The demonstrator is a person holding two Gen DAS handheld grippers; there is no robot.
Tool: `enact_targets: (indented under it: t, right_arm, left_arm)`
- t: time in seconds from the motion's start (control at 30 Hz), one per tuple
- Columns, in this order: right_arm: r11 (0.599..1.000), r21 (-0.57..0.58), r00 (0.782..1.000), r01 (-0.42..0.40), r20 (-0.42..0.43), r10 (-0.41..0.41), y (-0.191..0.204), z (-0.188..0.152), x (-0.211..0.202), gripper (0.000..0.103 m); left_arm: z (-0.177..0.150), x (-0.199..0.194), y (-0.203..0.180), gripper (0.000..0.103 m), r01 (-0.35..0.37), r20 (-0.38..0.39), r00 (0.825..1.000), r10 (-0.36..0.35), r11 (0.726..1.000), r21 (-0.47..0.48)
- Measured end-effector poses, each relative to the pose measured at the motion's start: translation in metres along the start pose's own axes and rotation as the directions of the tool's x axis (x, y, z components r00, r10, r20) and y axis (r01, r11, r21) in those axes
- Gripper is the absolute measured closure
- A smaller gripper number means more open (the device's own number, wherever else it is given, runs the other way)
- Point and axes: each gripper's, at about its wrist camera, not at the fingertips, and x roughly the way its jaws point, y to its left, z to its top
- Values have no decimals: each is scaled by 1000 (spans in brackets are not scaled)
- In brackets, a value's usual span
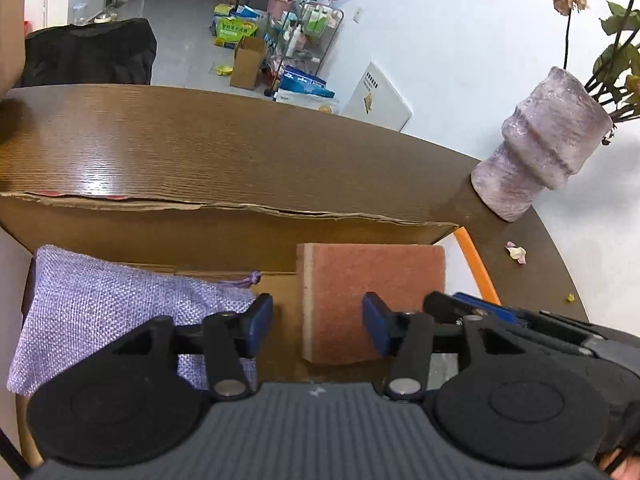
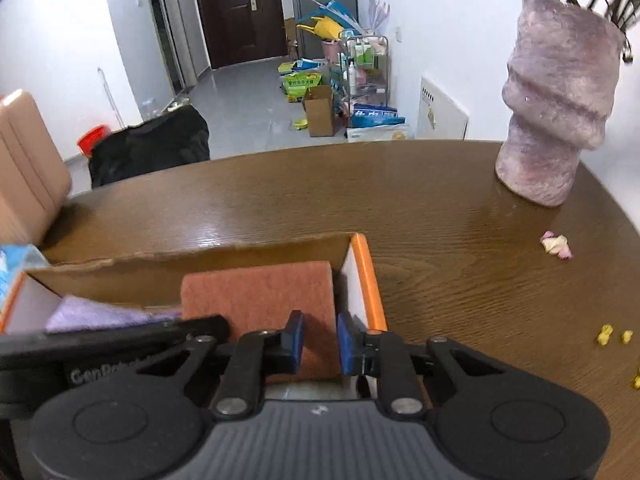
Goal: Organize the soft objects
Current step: 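Carry the brown sponge block into the box and open the right tool, then withdraw the right tool from the box back toward the pile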
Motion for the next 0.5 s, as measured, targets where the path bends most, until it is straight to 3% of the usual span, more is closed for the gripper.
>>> enact_targets:
  t: [0.07,0.13,0.2,0.5]
  right_arm:
    - [1000,-13,1000,-1,-8,1,3,-1,1,86]
    - [1000,-15,1000,4,-2,-4,1,0,-3,81]
    - [1000,-8,999,-26,19,26,-1,0,-16,79]
    - [995,-20,990,-102,94,103,-2,5,-103,62]
  left_arm:
    - [-2,-3,2,40,-9,-1,1000,9,1000,0]
    - [-5,-12,1,38,-12,29,1000,12,1000,21]
    - [-6,-28,-2,33,4,56,998,-8,997,79]
    - [-7,-129,-22,31,-49,194,981,15,983,176]
